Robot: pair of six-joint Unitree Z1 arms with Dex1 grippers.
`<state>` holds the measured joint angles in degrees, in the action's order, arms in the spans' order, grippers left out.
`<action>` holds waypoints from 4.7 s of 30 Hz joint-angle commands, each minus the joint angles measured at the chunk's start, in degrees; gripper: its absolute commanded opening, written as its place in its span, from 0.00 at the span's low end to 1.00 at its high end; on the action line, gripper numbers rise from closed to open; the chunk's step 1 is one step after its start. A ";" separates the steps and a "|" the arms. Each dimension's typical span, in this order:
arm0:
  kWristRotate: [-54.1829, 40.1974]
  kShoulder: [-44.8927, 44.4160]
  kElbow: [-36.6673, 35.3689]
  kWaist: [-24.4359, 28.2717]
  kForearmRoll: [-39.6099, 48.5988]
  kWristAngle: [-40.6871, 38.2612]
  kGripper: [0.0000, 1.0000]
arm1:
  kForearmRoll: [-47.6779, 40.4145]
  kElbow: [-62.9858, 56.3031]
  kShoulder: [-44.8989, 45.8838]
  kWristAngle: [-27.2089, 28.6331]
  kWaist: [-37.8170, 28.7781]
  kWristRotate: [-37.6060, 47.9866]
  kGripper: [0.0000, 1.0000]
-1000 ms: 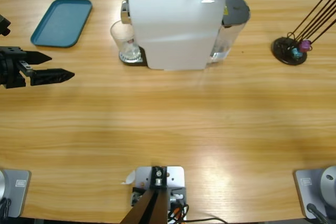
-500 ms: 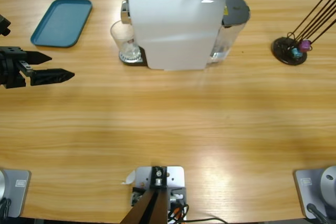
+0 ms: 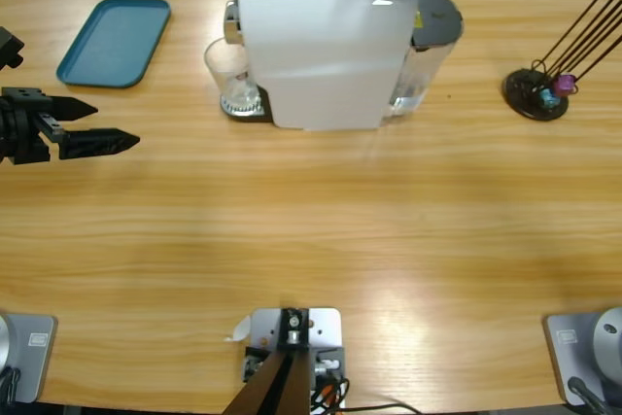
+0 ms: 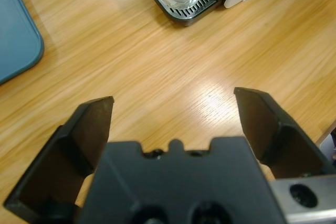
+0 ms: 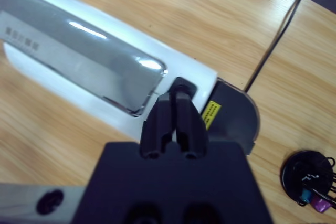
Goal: Pour coffee
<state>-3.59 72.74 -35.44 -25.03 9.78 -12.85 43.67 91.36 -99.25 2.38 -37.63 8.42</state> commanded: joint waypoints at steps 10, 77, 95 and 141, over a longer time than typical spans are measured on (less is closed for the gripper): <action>0.51 1.67 0.74 0.24 0.06 0.49 1.00 | 6.48 2.53 4.24 3.67 -1.15 -5.29 0.98; -7.14 -1.78 -2.88 -1.52 6.04 -2.36 1.00 | 26.03 27.05 -11.23 -4.24 3.26 -2.00 0.00; -7.59 0.05 -3.35 -1.52 0.62 -3.48 1.00 | 27.52 27.00 -13.45 -8.09 2.56 -2.44 0.00; -7.66 1.62 -3.93 -0.27 -0.56 -4.40 1.00 | 28.12 25.66 -16.56 -4.81 2.30 -3.06 0.00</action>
<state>-10.38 72.35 -40.63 -25.99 9.79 -16.18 71.02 119.77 -112.08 -2.82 -34.74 5.93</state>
